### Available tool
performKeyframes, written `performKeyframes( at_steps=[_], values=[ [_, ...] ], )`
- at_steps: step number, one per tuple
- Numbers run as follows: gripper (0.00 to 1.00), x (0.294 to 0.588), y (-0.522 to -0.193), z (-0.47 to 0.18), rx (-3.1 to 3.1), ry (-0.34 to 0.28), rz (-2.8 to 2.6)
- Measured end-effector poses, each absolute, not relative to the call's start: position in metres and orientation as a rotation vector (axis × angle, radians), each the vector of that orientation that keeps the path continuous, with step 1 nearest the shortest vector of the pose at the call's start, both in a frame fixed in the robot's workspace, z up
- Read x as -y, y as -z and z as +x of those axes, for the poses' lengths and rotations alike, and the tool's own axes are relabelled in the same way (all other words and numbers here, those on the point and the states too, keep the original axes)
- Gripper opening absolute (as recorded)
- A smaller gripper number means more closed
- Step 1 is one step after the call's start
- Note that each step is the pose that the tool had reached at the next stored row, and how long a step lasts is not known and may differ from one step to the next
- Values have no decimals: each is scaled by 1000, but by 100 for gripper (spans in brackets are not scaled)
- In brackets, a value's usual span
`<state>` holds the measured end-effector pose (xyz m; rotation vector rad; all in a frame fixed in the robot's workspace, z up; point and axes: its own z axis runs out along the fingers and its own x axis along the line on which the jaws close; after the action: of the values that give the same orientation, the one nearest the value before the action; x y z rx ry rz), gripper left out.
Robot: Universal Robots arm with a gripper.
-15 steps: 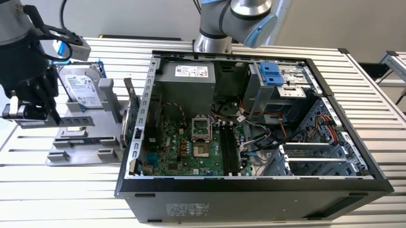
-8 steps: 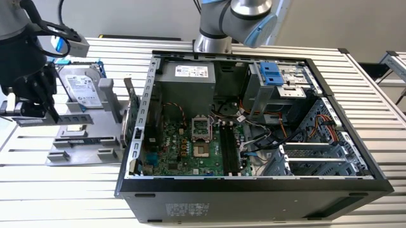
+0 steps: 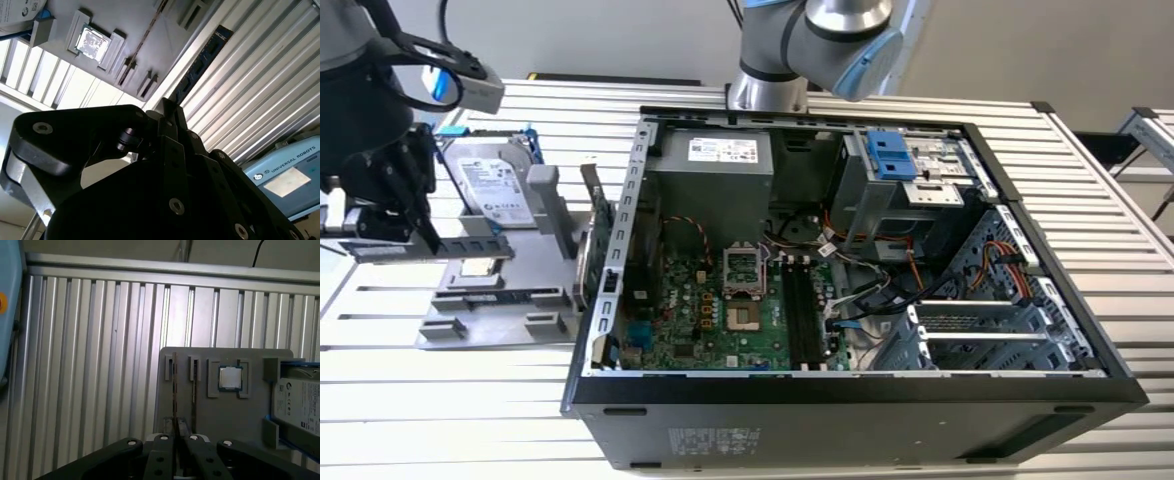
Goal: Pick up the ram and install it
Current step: 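Pick up the ram and move it above insertion slot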
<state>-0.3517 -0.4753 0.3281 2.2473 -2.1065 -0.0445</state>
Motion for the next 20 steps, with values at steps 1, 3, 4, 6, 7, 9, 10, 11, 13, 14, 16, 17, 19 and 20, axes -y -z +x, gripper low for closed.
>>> performKeyframes(
  at_steps=[1,3,4,6,7,9,10,11,13,14,16,17,19,20],
  values=[
    [0,475,-329,-352,2106,45,2247],
    [0,475,-330,-352,2107,45,2247],
    [0,475,-331,-352,2106,45,2247],
    [0,475,-333,-352,2106,45,2247],
    [0,475,-333,-352,2107,45,2247],
    [0,475,-335,-352,2106,45,2247],
    [0,475,-336,-352,2107,45,2247],
    [0,475,-336,-352,2107,45,2247],
    [0,475,-338,-352,2107,45,2247],
    [0,475,-339,-352,2106,45,2247],
    [0,475,-340,-352,2107,45,2247],
    [0,475,-341,-352,2107,45,2247],
    [0,475,-342,-352,2107,45,2247],
    [0,475,-343,-352,2106,45,2247]
  ],
)
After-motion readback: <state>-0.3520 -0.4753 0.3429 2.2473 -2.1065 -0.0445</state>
